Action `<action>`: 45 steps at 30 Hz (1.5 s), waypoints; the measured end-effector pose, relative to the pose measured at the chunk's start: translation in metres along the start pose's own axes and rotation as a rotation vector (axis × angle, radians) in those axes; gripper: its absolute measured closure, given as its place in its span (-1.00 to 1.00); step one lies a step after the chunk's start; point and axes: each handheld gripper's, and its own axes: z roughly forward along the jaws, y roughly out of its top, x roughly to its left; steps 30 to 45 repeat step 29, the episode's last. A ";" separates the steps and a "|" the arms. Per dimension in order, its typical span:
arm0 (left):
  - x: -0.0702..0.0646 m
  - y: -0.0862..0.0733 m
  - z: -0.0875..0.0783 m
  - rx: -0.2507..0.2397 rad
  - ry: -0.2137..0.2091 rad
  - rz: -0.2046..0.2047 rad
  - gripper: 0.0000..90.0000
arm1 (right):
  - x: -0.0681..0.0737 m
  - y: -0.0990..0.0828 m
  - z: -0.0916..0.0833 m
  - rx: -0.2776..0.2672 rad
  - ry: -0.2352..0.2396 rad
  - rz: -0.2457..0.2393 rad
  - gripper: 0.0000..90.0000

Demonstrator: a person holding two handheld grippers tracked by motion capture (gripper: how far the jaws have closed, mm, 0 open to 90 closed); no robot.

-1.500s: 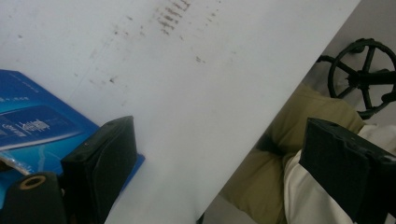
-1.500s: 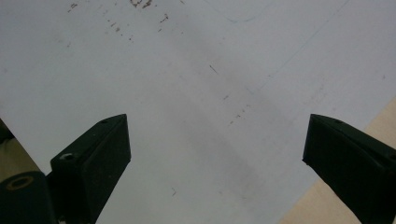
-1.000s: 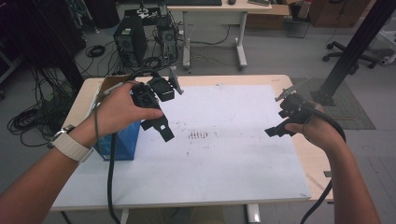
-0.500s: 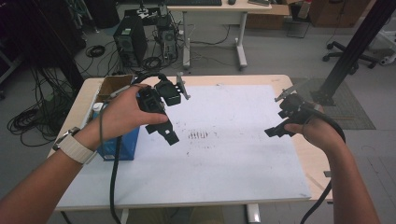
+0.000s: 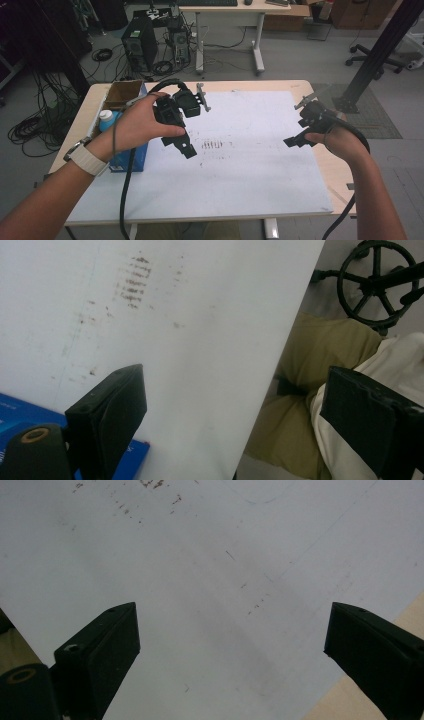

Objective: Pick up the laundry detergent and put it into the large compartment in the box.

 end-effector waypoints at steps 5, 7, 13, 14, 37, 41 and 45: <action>-0.001 0.001 0.001 -0.001 0.004 0.005 -0.75 | 0.000 -0.001 0.001 0.001 0.002 -0.001 -0.83; -0.001 0.001 0.002 -0.001 0.003 0.005 -0.75 | -0.001 -0.001 0.002 0.003 0.000 0.001 -0.83; 0.000 0.001 0.002 -0.005 0.004 0.003 -0.75 | -0.001 0.001 0.003 0.002 0.003 -0.001 -0.83; 0.000 0.001 0.002 -0.005 0.006 0.003 -0.75 | -0.001 0.001 0.003 0.002 0.003 -0.001 -0.83; 0.002 0.001 0.002 -0.004 0.003 0.002 -0.75 | -0.001 -0.002 0.002 -0.003 0.002 0.003 -0.83; 0.002 0.001 0.002 -0.004 0.003 0.002 -0.75 | -0.001 -0.002 0.002 -0.003 0.002 0.003 -0.83; 0.002 0.001 0.002 -0.004 0.003 0.002 -0.75 | -0.001 -0.002 0.002 -0.003 0.002 0.003 -0.83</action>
